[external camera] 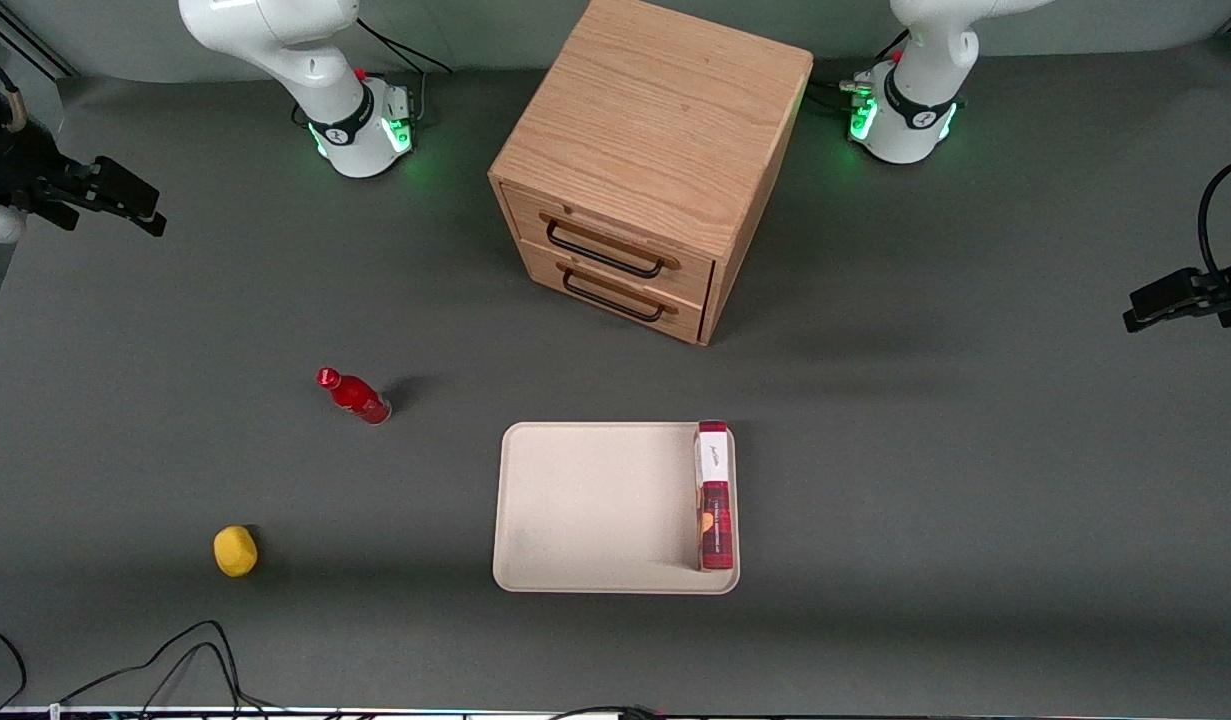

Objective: Open upper drawer

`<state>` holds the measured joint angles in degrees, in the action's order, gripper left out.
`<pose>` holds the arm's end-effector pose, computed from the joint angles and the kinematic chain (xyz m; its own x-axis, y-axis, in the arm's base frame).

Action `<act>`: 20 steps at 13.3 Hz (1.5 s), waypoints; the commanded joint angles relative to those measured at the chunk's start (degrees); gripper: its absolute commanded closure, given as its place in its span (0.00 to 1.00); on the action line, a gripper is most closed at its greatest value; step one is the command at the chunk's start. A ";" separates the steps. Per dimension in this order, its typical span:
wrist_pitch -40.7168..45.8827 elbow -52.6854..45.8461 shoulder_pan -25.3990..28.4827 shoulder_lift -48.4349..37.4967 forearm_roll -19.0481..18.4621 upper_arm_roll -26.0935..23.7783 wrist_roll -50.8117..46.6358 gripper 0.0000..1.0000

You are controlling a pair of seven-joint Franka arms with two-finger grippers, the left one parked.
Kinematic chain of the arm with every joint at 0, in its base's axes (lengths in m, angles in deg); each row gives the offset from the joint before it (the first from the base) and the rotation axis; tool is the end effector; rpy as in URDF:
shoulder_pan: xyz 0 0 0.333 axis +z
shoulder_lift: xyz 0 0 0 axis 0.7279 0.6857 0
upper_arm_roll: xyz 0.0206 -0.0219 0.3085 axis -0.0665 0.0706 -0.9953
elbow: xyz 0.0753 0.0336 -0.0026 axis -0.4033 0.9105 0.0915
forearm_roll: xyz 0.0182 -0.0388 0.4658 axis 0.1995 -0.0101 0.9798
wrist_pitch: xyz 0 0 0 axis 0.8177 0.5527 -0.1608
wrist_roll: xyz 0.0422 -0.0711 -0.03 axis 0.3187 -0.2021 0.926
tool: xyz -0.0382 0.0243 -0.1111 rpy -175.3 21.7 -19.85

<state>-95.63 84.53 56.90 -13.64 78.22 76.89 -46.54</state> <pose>0.5714 0.0296 0.6505 0.9938 -0.1038 -0.0403 -0.1023 -0.9940 0.0381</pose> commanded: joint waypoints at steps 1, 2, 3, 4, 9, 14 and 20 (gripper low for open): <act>1.35 -1.55 0.09 0.96 0.54 0.31 1.08 0.00; 1.69 -1.89 0.27 1.13 1.23 0.22 0.56 0.00; 1.70 -2.68 0.35 1.91 1.94 0.22 0.99 0.00; 1.70 -3.38 0.44 2.79 2.29 0.22 1.25 0.00; 1.70 -13.22 0.71 9.99 16.56 -3.82 2.31 0.00; 0.29 -16.12 0.79 17.98 23.74 -13.12 13.50 0.00; -2.95 -17.01 0.79 31.25 28.84 -23.05 20.42 0.00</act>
<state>-97.88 70.66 57.96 12.00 105.47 57.24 -27.31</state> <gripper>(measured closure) 0.000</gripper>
